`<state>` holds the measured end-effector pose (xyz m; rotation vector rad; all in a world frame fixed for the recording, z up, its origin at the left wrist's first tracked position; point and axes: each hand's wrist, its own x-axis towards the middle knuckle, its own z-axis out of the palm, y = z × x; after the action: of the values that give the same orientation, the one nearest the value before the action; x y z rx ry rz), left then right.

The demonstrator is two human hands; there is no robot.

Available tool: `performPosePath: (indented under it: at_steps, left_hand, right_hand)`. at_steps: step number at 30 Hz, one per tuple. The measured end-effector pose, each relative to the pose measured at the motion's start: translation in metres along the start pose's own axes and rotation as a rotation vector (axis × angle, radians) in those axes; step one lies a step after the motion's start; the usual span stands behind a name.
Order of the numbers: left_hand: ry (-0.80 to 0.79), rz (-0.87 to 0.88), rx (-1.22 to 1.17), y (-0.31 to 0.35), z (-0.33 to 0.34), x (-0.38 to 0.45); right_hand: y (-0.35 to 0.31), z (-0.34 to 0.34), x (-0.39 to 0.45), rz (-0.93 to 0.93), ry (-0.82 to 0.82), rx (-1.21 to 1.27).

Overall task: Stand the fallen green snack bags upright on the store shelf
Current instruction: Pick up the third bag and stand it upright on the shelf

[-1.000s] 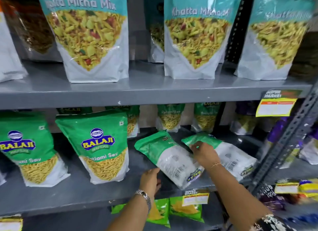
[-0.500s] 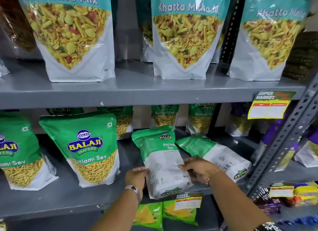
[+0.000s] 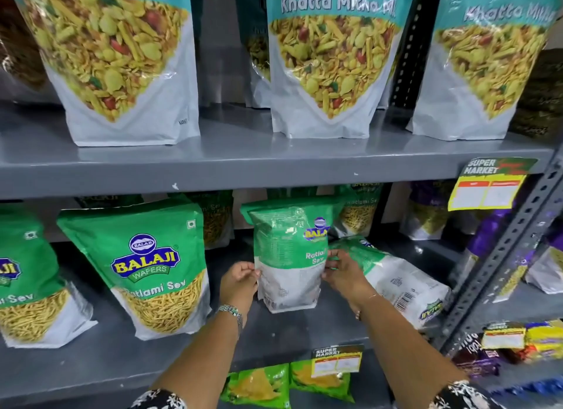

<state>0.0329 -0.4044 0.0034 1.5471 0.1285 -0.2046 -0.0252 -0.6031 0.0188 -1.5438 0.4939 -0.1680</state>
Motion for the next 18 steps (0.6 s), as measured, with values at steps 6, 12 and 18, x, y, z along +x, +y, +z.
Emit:
performPosePath:
  at_steps: [6, 12, 18]
  left_hand:
    - [-0.089, 0.041, 0.033, -0.001, -0.003, 0.010]
    - [-0.293, 0.073, 0.218, -0.007, 0.002, 0.007]
    - [-0.213, 0.091, 0.259, -0.020, 0.001, -0.013]
  right_hand:
    - [0.026, 0.002, -0.001, 0.097, 0.060, -0.034]
    - [0.046, 0.015, -0.014, 0.162, 0.122, -0.234]
    - [0.052, 0.042, -0.041, -0.041, 0.031, -0.268]
